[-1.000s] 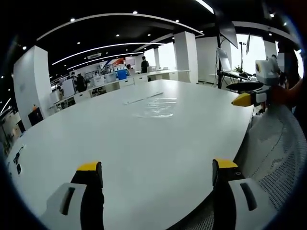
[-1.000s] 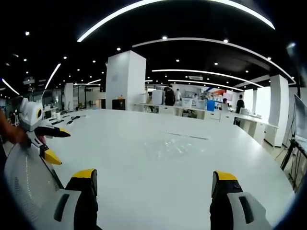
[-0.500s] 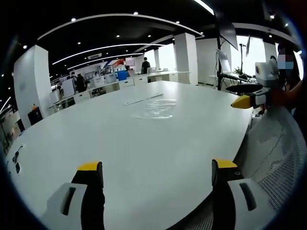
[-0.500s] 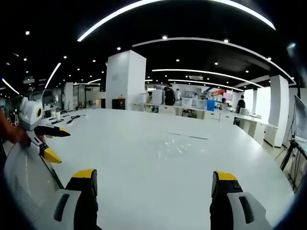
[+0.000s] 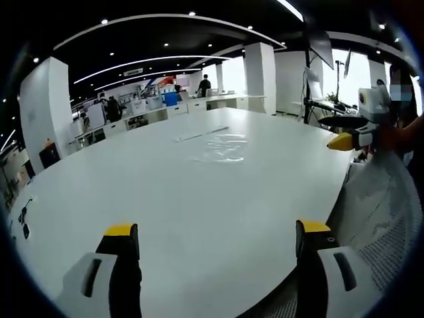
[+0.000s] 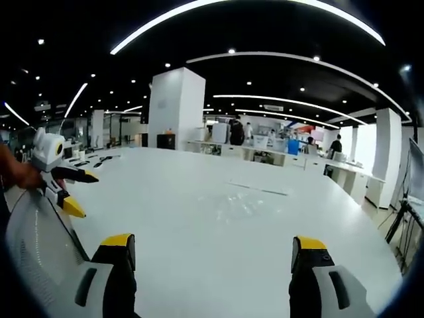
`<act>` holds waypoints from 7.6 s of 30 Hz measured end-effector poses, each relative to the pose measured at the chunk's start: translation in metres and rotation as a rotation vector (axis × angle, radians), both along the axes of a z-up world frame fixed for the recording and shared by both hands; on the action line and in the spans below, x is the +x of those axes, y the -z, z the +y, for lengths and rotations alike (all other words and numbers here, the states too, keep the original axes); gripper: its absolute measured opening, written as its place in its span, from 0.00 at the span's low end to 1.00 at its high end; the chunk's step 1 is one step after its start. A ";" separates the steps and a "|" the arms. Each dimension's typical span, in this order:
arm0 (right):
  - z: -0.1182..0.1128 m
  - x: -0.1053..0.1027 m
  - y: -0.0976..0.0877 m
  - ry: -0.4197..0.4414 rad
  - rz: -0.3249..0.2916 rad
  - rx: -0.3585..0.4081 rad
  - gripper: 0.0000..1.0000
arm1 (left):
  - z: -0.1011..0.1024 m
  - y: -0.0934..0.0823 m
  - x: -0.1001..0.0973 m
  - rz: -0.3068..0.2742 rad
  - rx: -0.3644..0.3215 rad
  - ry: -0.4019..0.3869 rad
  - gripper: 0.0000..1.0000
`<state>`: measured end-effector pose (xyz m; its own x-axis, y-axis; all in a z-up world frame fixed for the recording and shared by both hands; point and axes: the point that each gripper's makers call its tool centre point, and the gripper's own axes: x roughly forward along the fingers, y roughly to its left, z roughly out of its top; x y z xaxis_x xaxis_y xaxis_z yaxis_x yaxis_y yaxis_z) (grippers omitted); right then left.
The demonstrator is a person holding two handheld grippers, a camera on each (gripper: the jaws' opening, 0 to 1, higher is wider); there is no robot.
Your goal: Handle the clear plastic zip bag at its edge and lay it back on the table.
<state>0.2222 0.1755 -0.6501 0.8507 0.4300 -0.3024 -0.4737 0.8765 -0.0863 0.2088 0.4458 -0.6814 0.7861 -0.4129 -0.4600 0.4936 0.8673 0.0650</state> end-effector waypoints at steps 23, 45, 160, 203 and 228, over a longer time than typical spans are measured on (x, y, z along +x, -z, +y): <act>0.033 0.037 -0.007 -0.205 0.048 -0.148 0.87 | -0.026 -0.012 0.021 0.012 0.040 0.128 0.92; 0.048 0.075 0.020 -0.267 0.131 -0.194 0.80 | -0.037 -0.010 0.025 0.012 0.089 0.152 0.90; 0.103 0.173 0.131 -0.353 0.486 -0.326 0.04 | -0.016 0.011 0.026 0.138 0.076 0.117 0.93; 0.083 0.143 0.129 -0.435 0.566 -0.476 0.00 | -0.022 0.000 0.029 0.128 0.030 0.096 0.92; 0.088 0.126 0.083 -0.686 0.395 -0.571 0.00 | -0.038 0.003 0.036 0.121 0.066 0.177 0.89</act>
<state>0.3484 0.2633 -0.7329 0.2629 0.4944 -0.8285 -0.9515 0.2748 -0.1380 0.2449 0.4076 -0.6841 0.6412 -0.5056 -0.5773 0.6458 0.7619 0.0500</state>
